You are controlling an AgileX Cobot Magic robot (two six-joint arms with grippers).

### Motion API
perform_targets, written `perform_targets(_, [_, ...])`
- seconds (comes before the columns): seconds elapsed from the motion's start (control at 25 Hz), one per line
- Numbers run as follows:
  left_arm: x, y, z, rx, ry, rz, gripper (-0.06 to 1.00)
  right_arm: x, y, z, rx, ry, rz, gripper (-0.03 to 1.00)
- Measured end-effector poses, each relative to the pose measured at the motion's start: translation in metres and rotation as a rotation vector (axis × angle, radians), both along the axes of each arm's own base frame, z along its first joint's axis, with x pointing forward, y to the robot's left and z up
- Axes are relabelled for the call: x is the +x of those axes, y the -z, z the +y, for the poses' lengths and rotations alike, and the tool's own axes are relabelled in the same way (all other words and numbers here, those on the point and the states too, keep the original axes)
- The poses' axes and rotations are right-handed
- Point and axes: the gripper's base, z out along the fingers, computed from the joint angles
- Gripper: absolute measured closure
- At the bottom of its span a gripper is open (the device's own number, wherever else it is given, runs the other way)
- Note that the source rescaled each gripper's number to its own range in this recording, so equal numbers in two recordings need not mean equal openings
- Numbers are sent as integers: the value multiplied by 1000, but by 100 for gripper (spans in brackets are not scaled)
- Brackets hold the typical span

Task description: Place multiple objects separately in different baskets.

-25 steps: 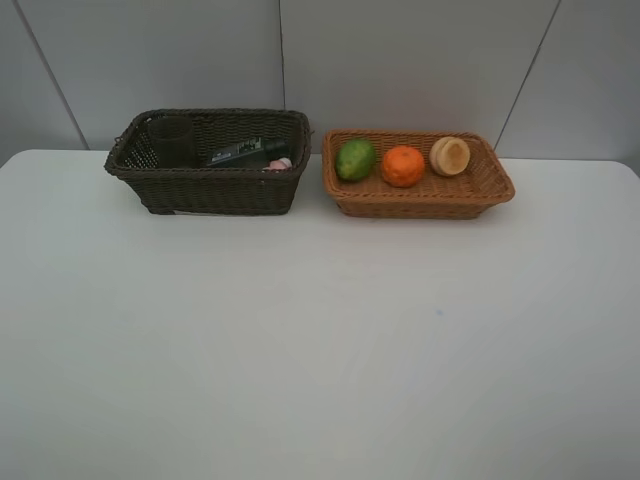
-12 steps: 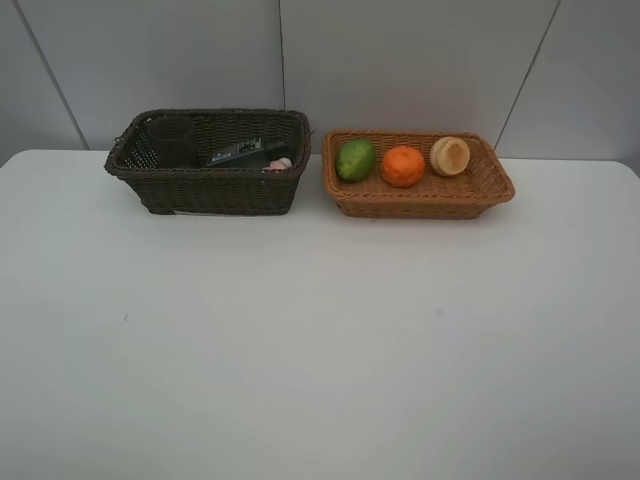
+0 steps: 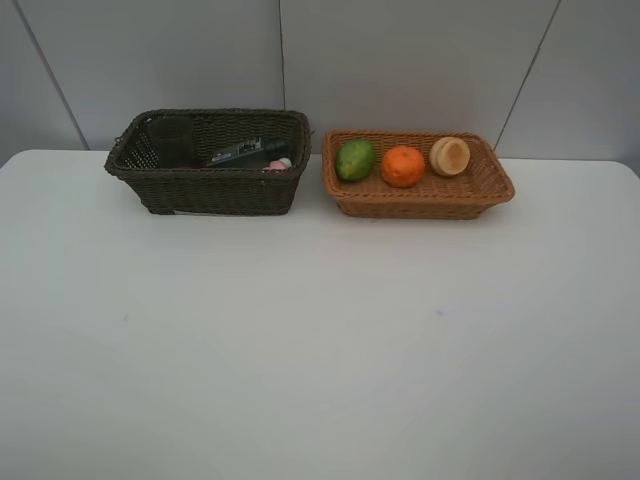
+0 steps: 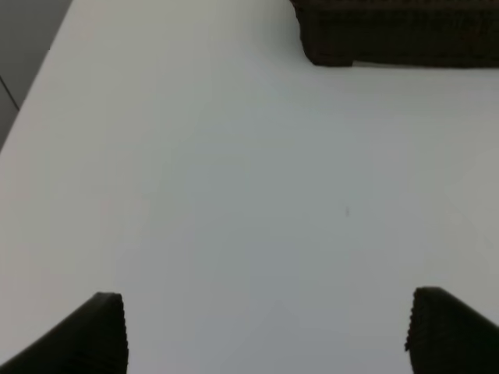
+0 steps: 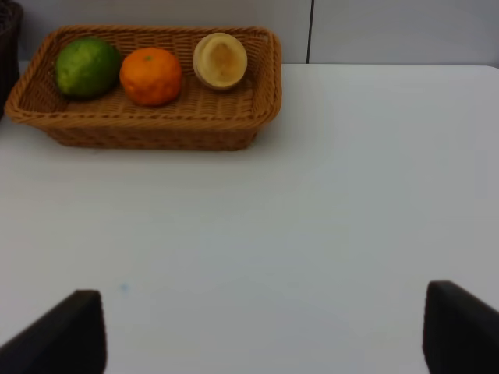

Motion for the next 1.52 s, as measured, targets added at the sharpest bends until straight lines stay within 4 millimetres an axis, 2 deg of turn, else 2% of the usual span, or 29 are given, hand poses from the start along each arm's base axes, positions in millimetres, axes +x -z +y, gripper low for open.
perform_targets(0.12, [3,7,0,-2,6,25,22,0,0,0,0,0,0,15])
perform_targets(0.56, [14,10,-2,4,35,-47,22,0,0,0,0,0,0,15])
perform_targets(1.52, [15,9,-3,4,41,-59,22,0,0,0,0,0,0,15])
